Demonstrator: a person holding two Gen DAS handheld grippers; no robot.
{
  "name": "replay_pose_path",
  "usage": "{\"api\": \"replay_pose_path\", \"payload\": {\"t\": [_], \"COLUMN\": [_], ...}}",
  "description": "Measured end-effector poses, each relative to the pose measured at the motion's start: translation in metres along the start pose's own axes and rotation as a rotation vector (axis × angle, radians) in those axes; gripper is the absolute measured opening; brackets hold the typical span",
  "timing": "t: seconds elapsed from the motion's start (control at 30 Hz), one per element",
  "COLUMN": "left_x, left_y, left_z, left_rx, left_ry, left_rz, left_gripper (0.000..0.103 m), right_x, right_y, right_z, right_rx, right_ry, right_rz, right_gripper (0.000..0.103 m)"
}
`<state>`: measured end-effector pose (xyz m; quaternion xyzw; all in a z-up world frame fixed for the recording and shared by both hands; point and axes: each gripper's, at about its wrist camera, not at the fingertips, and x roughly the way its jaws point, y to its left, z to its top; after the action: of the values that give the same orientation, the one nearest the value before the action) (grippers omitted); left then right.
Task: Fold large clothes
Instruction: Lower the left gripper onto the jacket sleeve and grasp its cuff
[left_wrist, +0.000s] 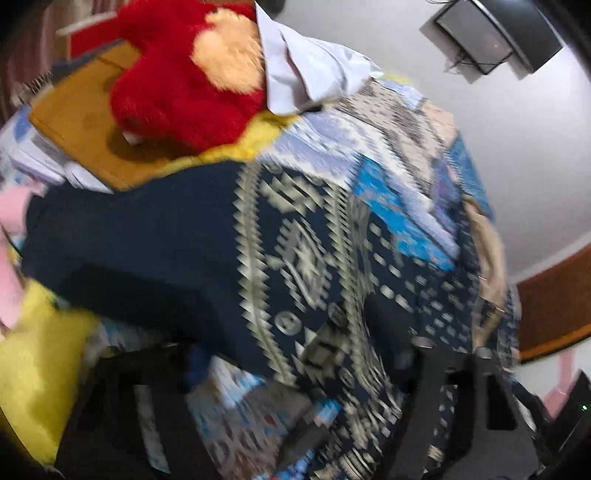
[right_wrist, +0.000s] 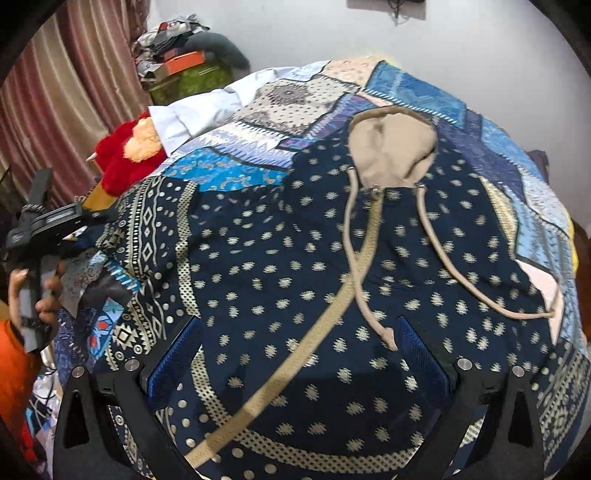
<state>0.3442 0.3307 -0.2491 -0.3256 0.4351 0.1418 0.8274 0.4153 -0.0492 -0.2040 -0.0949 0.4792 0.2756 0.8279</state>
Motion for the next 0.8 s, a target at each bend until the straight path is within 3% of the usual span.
{"api": "replay_pose_path", "payload": {"t": [0.03,0.1,0.13,0.17,0.23,0.37,0.5,0.6,0.67,0.77,0.8], "left_x": [0.000,-0.001,-0.005,-0.009,-0.020,-0.047,-0.037,0.002,0.031,0.061,0.062], "left_y": [-0.003,-0.014,-0.020,-0.030,-0.049,-0.123,-0.177,-0.194,-0.193,-0.174,-0.167], "left_z": [0.004,0.011,0.014,0.016,0.020,0.006,-0.031,-0.065,-0.083,-0.106,-0.109], "left_rx": [0.025,0.098,0.129,0.160,0.211,0.417,0.538,0.577,0.583,0.548,0.532], "left_ry": [-0.017,-0.049,-0.069,-0.080,-0.124,-0.233,-0.180,-0.053,0.057,0.231,0.261], "left_rz": [0.057,0.130,0.160,0.181,0.177,0.145,0.056,0.058,0.079,0.109,0.108], "left_gripper": [0.044,0.032,0.018,0.014,0.011,0.009,0.009,0.018,0.043,0.061,0.062], "right_x": [0.001,0.000,-0.002,-0.006,-0.018,-0.053,-0.093,-0.123,-0.140,-0.158,-0.164], "right_y": [0.000,-0.003,-0.005,-0.007,-0.015,-0.032,-0.047,-0.053,-0.056,-0.052,-0.049], "right_z": [0.001,0.000,-0.002,-0.003,-0.006,-0.013,-0.023,-0.033,-0.041,-0.052,-0.056], "right_rx": [0.005,0.015,0.020,0.024,0.031,0.037,0.045,0.055,0.054,0.030,0.012], "right_ry": [0.005,0.007,0.004,-0.002,-0.022,-0.083,-0.132,-0.166,-0.186,-0.198,-0.204], "right_rz": [0.009,0.016,0.016,0.014,-0.003,-0.050,-0.095,-0.121,-0.134,-0.152,-0.161], "right_gripper": [0.103,0.103,0.103,0.103,0.103,0.103,0.103,0.103,0.103,0.103,0.103]}}
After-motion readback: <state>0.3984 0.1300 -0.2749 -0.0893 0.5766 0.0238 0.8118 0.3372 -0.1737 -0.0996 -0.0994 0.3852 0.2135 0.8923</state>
